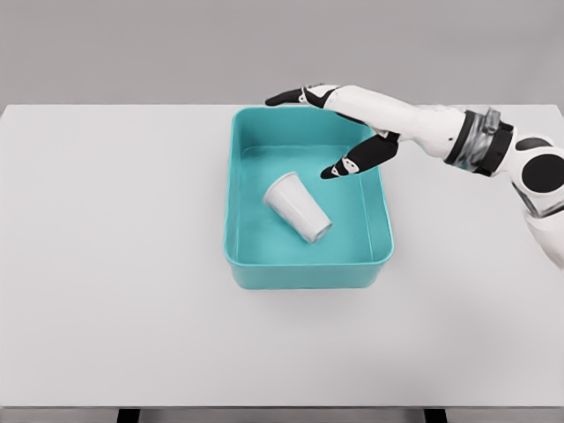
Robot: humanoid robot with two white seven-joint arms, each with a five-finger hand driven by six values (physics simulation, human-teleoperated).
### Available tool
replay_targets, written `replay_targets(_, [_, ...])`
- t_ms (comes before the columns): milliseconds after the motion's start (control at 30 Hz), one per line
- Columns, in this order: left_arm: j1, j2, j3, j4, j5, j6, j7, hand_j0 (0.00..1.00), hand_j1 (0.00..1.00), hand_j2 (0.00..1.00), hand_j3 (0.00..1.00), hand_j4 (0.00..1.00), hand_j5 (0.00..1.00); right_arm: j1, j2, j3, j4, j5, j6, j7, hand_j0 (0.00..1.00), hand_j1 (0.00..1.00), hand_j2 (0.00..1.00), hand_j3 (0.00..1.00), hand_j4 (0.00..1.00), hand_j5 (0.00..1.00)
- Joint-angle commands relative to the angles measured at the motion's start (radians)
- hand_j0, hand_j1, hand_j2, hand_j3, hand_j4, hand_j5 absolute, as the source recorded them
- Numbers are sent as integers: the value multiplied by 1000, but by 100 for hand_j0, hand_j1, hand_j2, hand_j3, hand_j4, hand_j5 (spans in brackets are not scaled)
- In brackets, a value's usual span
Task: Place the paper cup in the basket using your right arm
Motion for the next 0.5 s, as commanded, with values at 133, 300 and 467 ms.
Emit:
replay_targets(133, [0, 0, 0, 0, 0, 0, 0, 100, 100, 100, 100, 100, 100, 6, -161, -1, -26, -6, -201, 0, 100, 100, 100, 100, 100, 100])
replay_targets(300, [-11, 0, -1, -3, 0, 0, 0, 100, 100, 100, 100, 100, 100, 173, -271, -136, -25, -14, -341, 0, 100, 100, 100, 100, 100, 100])
replay_targets(467, [-23, 0, 0, 2, 0, 0, 1, 100, 100, 100, 100, 100, 100, 176, -256, -141, -25, -14, -341, 0, 100, 100, 100, 100, 100, 100])
